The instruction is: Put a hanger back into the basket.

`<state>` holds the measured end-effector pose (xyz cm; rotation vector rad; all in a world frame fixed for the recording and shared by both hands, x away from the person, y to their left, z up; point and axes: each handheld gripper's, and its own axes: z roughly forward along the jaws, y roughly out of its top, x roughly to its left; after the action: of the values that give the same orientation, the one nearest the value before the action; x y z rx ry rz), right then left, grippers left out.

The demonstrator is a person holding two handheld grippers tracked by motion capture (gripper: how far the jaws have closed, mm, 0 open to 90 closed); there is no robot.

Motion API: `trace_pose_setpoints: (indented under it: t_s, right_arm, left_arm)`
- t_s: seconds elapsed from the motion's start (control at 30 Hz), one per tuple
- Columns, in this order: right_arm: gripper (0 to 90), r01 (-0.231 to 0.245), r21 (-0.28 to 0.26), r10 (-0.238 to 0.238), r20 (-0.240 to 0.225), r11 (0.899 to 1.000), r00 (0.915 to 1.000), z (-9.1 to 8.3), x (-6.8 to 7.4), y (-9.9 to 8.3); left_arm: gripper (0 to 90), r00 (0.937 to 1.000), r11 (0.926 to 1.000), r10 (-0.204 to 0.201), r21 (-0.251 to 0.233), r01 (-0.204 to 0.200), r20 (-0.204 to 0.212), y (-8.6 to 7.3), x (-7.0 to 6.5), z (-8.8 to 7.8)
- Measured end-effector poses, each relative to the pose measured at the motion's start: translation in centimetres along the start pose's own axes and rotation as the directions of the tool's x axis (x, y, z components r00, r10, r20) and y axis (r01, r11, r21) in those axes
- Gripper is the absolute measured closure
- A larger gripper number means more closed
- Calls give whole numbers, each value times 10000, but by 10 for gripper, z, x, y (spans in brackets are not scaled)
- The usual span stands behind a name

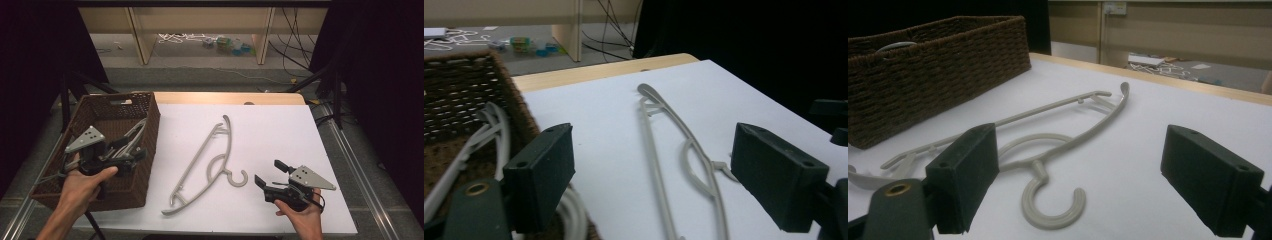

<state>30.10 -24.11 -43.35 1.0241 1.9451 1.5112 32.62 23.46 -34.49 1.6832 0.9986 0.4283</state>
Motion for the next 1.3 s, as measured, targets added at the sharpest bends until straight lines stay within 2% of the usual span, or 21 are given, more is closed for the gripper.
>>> trace_pose_setpoints:
  t_s: [0.07,0.1,0.13,0.17,0.23,0.27,0.33,0.37,0.43,0.53,0.57,0.6,0.8,0.87,0.9,1.0,1.07,1.17,1.3]
  right_arm:
    - [163,0,-10,0,2,10000,10000,0,0,0]
    - [163,-39,-77,39,17,10000,10000,1,1,0]
    - [163,-44,-42,44,34,10000,10000,0,1,0]
    - [163,-70,-49,71,26,10000,10000,0,1,0]
    - [163,-18,-105,19,86,9999,10000,0,1,0]
    - [163,-59,-84,59,7,9999,10000,0,1,0]
    - [163,337,-468,-331,122,9983,9994,2,-2,0]
    - [163,323,-440,-318,122,9985,9994,2,-2,0]
    - [163,343,-289,-338,156,9990,9993,1,-2,0]
    - [163,354,-364,-351,71,9987,9994,2,-1,0]
    - [163,371,-139,-370,82,9992,9993,0,-2,1]
    - [162,355,-315,-352,89,9989,9993,1,-2,0]
    - [162,353,-258,-349,188,9990,9992,0,-2,0]
    - [162,343,-471,-339,85,9983,9994,2,-2,0]
    - [162,348,-417,-344,100,9985,9994,1,-3,0]
    - [161,276,-335,-273,87,9991,9996,0,-3,0]
    - [161,268,-326,-264,133,9991,9996,0,-3,0]
    - [161,334,-449,-331,68,9984,9994,2,-3,0]
    - [161,355,-322,-351,120,9988,9993,1,-2,0]
  left_arm:
    - [168,9998,10000,73,-27,-72,181,-1,-8,5]
    - [166,9996,9998,182,107,-185,222,-1,-11,6]
    - [166,9997,9999,97,58,-99,227,-2,-14,8]
    - [164,9994,9997,246,5,-246,237,-2,-17,10]
    - [162,9990,9996,244,-136,-239,380,-3,-23,14]
    - [162,9989,9993,291,-227,-282,361,-4,-26,16]
    - [166,9987,9984,414,-396,-402,306,-6,-30,20]
    - [172,9979,9973,622,-400,-614,191,-8,-33,23]
    - [173,9973,9964,722,-447,-714,164,-11,-35,27]
    - [173,9980,9964,585,-622,-568,254,-15,-36,32]
    - [173,9983,9963,514,-696,-494,265,-16,-37,34]
    - [173,9980,9958,602,-710,-586,214,-18,-38,35]
    - [171,9970,9943,721,-806,-697,275,-27,-46,44]
    - [169,9967,9939,794,-786,-777,192,-30,-50,47]
    - [168,9952,9925,952,-786,-931,232,-32,-51,49]
    - [164,9937,9923,1049,-708,-1019,397,-36,-55,53]
    - [163,9927,9913,1164,-657,-1141,324,-39,-57,55]
    - [163,9935,9936,1055,-457,-1036,418,-45,-57,59]
    - [163,9934,9949,992,-258,-979,574,-50,-58,63]
